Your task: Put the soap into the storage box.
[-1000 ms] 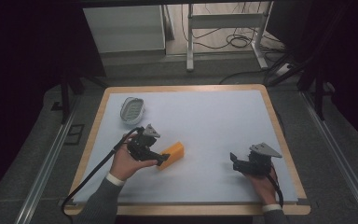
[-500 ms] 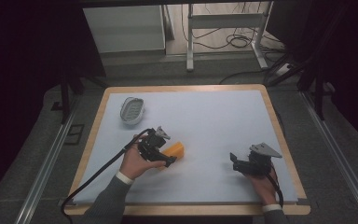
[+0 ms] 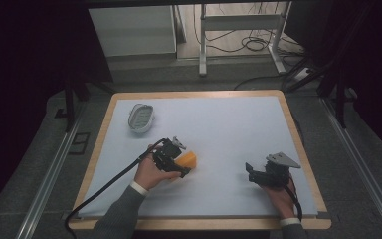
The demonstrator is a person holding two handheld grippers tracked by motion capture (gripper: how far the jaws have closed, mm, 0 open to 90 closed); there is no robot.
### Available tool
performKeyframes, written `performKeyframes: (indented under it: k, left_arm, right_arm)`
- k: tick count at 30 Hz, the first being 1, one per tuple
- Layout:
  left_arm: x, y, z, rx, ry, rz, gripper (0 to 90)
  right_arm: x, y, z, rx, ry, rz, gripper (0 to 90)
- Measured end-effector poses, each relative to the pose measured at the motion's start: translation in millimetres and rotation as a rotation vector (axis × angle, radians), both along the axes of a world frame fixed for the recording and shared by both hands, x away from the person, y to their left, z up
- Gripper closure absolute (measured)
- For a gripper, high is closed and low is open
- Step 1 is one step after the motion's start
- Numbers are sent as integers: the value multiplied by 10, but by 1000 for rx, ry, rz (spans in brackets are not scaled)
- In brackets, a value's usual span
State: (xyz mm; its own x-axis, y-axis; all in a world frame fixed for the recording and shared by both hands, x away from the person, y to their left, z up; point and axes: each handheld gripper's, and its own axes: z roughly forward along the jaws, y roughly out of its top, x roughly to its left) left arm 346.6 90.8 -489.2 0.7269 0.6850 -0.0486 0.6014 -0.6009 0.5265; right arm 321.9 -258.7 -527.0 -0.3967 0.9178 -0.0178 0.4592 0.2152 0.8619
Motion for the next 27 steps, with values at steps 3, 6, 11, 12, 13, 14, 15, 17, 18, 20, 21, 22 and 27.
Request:
performKeyframes:
  k: [3,6,11,12,13,14,15,17,18,20,21,22,27]
  left_arm:
    - [14,-21,-39,14,7,8,279]
    - [28,-44,-76,27,23,7,381]
    - [43,-49,-92,7,54,-6,555]
    - [41,-51,-90,3,61,-11,573]
    - [41,-49,-90,4,62,-11,587]
    - [43,-47,-91,1,63,-10,587]
    - [44,-47,-90,0,65,-9,588]
    - [45,-46,-88,0,63,-8,591]
    - [45,-46,-88,0,63,-8,593]
    - [45,-44,-86,-1,62,-9,595]
    - [46,-43,-86,-3,63,-7,596]
    - [48,-40,-84,-3,63,-7,598]
    - [45,-39,-80,-3,55,-6,603]
  right_arm:
    - [-1,2,0,0,1,0,60]
    - [0,1,0,-1,-1,-1,60]
    - [-1,2,0,-2,-3,-3,60]
    - [-1,2,0,-3,-2,-3,60]
    - [-1,2,0,-3,-3,-3,60]
    - [-1,2,0,-3,-3,-3,60]
    - [-2,3,0,-3,-3,-3,60]
    - [-2,3,0,-4,-3,-4,60]
    - [-2,2,0,-4,-4,-4,60]
    - [-2,3,0,-5,-4,-4,60]
    - [-3,5,0,-5,-3,-4,60]
    - [-3,5,0,-5,-3,-5,60]
    - [-3,4,0,-7,-5,-5,60]
